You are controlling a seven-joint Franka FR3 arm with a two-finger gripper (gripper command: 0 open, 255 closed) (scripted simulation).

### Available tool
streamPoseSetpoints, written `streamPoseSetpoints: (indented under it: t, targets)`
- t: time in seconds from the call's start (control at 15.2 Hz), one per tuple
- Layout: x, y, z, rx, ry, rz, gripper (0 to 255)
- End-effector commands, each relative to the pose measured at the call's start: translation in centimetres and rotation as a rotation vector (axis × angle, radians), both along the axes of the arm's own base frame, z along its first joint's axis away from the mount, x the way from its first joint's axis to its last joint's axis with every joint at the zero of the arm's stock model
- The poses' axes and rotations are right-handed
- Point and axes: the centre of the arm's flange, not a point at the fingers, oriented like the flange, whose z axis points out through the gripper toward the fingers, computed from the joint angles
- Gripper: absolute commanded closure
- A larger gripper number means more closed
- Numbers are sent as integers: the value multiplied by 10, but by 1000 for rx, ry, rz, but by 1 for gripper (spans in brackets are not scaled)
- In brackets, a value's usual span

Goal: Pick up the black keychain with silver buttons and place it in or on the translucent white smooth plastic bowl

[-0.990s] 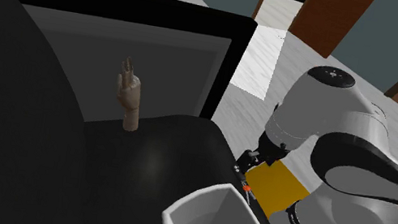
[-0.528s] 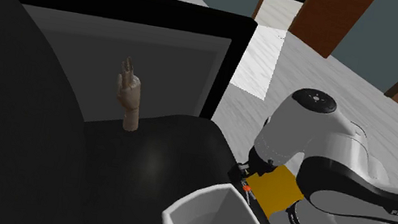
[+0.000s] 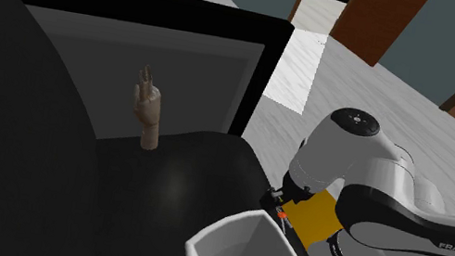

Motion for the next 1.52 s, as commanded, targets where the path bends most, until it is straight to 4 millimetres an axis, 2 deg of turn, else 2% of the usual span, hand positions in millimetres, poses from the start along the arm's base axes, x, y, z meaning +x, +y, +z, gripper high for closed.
streamPoseSetpoints:
  t: [0.0,0.07,0.66,1.45]
  targets:
    - [0,0,0,0,0,0,0]
    - [0,0,0,0,0,0,255]
    - [0,0,0,0,0,0,255]
    - [0,0,63,0,0,0,255]
